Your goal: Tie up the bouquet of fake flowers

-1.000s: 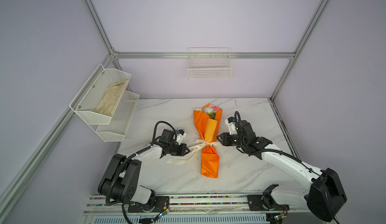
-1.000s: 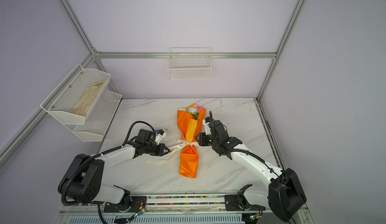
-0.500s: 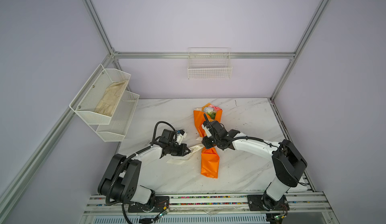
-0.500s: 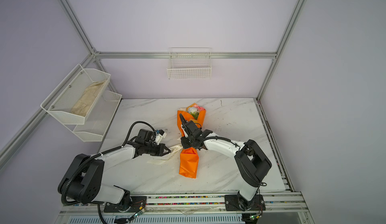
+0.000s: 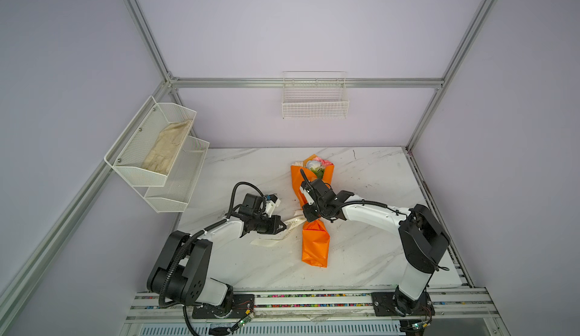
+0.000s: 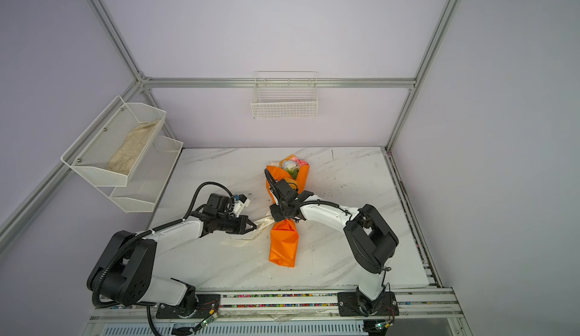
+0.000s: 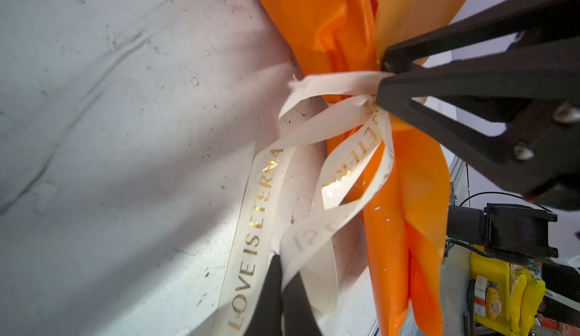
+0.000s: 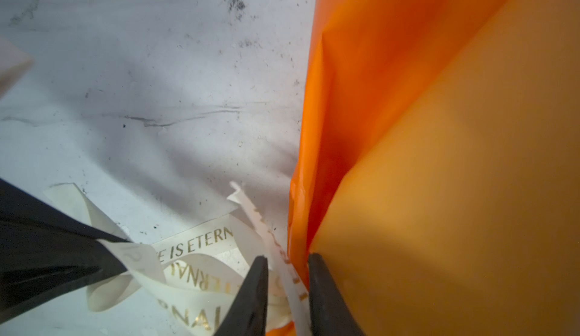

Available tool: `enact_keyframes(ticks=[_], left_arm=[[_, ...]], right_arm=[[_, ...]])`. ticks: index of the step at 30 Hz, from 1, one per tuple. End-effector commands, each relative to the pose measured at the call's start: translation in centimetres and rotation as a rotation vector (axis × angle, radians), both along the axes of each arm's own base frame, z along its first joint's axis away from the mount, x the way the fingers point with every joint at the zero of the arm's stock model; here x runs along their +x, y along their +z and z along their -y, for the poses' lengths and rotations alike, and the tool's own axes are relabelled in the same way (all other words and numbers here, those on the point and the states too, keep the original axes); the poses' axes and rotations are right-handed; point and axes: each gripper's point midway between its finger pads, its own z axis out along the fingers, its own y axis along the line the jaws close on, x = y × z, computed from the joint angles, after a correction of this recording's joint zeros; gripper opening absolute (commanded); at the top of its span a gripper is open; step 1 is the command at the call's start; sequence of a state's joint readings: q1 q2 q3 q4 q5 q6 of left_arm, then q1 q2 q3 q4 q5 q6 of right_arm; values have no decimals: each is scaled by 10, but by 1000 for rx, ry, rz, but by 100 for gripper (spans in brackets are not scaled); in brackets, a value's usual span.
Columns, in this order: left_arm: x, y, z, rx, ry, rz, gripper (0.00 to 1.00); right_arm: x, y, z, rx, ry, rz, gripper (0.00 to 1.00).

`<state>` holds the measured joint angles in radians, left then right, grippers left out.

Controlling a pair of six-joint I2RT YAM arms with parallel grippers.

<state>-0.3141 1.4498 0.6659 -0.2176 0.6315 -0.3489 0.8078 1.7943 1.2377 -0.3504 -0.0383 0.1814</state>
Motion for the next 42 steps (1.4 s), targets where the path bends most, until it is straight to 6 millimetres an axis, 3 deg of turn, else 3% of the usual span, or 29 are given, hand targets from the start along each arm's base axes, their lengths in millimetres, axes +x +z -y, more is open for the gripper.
enact_keyframes(ticks=[1, 3, 7, 12, 16, 25, 28, 29, 31, 32, 35, 37, 39, 42], left_arm=[[26, 34, 10, -55, -6, 91, 0], [27, 33, 9, -50, 0, 89, 0], [28, 31, 10, -50, 4, 85, 0], [31, 32, 11, -54, 9, 81, 0], [32, 30, 11, -53, 11, 75, 0], [36, 31, 14, -64, 7, 70, 0], [35, 32, 14, -67, 7, 72, 0], [35, 32, 14, -67, 6, 72, 0], [35, 32, 13, -64, 7, 76, 0], [35, 32, 13, -64, 8, 73, 0], [35, 32, 14, -65, 4, 75, 0], [35, 31, 13, -61, 7, 76, 0], [35, 31, 14, -65, 5, 74, 0], [34, 31, 14, -67, 5, 75, 0]], right_arm=[[2, 15, 0, -17, 15, 29, 9], [2, 32, -1, 20, 8, 56, 1], [-4, 68, 4, 108, 0, 116, 0], [-31, 90, 8, 204, 69, 114, 0], [-64, 90, 11, 246, 193, 59, 0], [-119, 74, 2, 319, 399, -150, 5], [-129, 64, 12, 251, 419, -214, 24], [-130, 70, 13, 256, 421, -211, 24], [-117, 92, 15, 261, 377, -127, 31], [-100, 109, 23, 259, 294, -47, 35], [-37, 123, 76, 239, -24, 62, 41], [-2, 108, 128, 269, -255, 13, 41], [19, 79, 172, 308, -422, -72, 41], [32, 38, 185, 419, -512, -209, 41]])
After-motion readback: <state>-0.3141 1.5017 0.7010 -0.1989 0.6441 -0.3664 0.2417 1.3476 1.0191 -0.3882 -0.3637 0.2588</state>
